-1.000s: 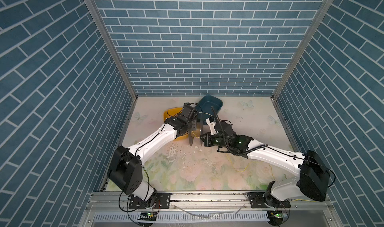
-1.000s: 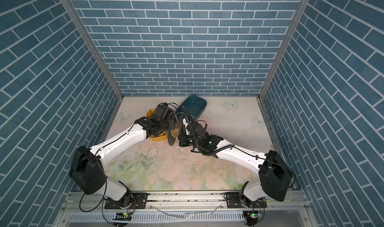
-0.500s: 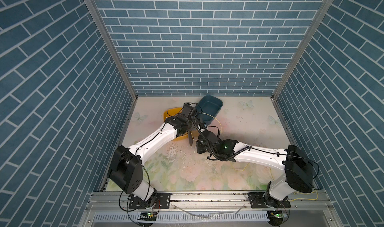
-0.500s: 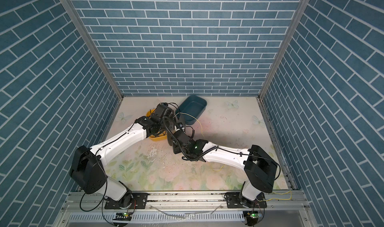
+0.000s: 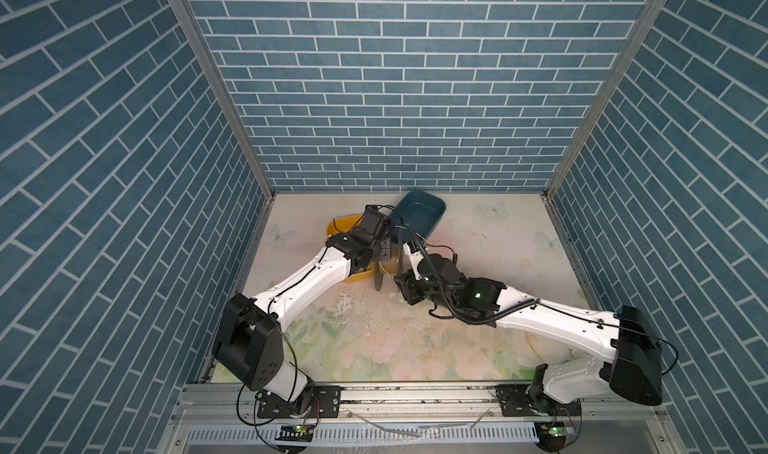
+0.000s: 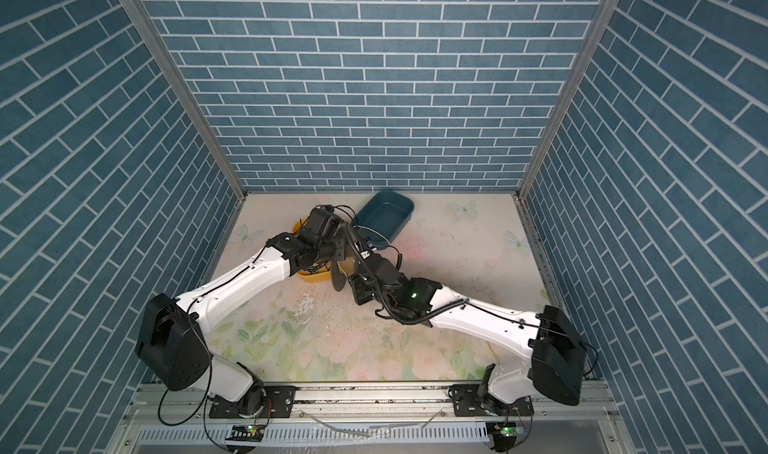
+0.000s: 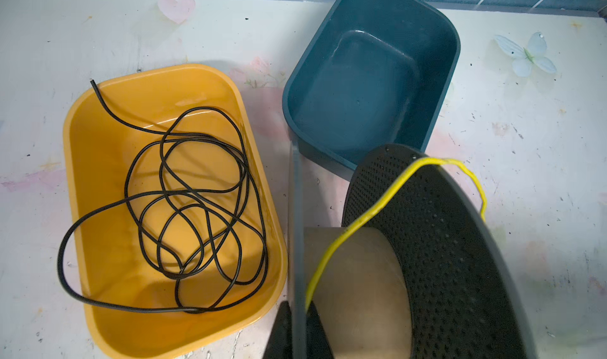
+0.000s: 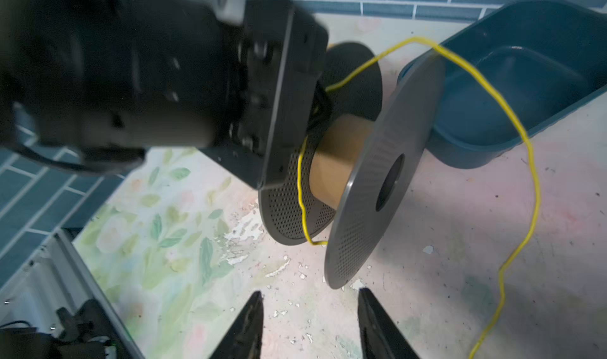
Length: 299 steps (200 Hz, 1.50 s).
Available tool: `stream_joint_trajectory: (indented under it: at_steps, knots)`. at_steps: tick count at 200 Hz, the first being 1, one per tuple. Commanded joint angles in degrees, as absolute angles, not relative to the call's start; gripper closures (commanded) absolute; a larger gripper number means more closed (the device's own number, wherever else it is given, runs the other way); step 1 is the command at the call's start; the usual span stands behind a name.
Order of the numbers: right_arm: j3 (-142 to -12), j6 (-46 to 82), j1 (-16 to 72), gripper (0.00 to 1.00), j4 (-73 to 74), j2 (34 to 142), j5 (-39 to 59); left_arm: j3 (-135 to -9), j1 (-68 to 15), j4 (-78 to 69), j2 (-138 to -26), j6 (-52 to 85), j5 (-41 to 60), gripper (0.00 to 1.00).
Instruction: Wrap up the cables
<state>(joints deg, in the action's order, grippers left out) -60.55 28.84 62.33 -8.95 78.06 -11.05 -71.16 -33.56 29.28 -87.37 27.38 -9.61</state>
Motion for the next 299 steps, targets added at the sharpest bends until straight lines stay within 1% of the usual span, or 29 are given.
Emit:
stream_joint_trajectory:
  at_steps: [1,22,35,55,67,78,97,113,147,165,183,203,221,242,259,299]
  knots:
    - [-57.28,24.75,59.52,0.44,-12.13,73.52,-6.33,-70.51,-33.31,27.35,-84.27,26.54,-9.71,1.0]
    - [-56.09,21.99,55.34,0.36,-14.85,71.04,-3.84,-69.97,-33.4,27.32,-83.36,26.54,-8.32,1.0]
    - [-55.26,20.55,52.67,0.33,-16.08,70.2,-2.5,-70.09,-33.4,27.72,-82.69,26.46,-7.69,1.0]
    - [-53.11,19.38,47.8,0.27,-15.25,69.36,2.11,-70.6,-33.49,29.1,-81.66,26.03,-7.59,1.0]
    - [-52.0,19.08,45.03,0.22,-14.39,69.87,5.48,-70.67,-33.56,29.61,-80.91,25.7,-7.23,1.0]
    - [-51.14,18.84,43.07,0.21,-13.64,70.83,8.44,-70.8,-33.49,30.16,-80.35,25.51,-6.86,1.0]
    - [-49.16,18.91,41.41,0.21,-10.7,72.6,9.48,-71.22,-33.49,31.23,-79.48,25.14,-6.33,1.0]
    - [-47.3,19.96,39.48,0.22,-6.93,74.33,12.43,-71.48,-33.49,32.3,-78.84,24.9,-6.18,1.0]
    - [-45.44,21.25,37.23,0.25,0.55,79.2,18.22,-71.64,-33.52,33.73,-77.71,24.56,-5.97,1.0]
    - [-45.44,21.44,37.13,0.3,3.58,82.08,19.99,-71.82,-33.55,34.28,-77.55,24.44,-5.34,1.0]
    - [-45.44,21.92,37.09,0.37,5.86,84.85,20.3,-71.88,-33.49,34.29,-77.26,24.43,-4.51,1.0]
    - [-45.14,22.81,37.0,0.51,7.87,86.73,20.48,-71.83,-33.5,34.71,-76.85,24.34,-4.46,1.0]
    - [-44.67,23.33,36.93,0.67,8.7,87.19,20.22,-71.85,-33.49,34.96,-76.41,24.16,-4.41,1.0]
    - [-44.23,23.47,37.0,0.87,7.93,86.12,18.45,-72.04,-33.49,35.25,-75.94,23.8,-4.05,1.0]
    - [-44.29,23.03,36.98,1.0,5.86,84.11,16.17,-72.35,-33.49,35.79,-75.71,23.08,-3.28,1.0]
    - [-45.24,21.9,36.89,1.0,-0.13,77.48,10.47,-74.24,-33.4,38.33,-75.32,20.27,-1.63,1.0]
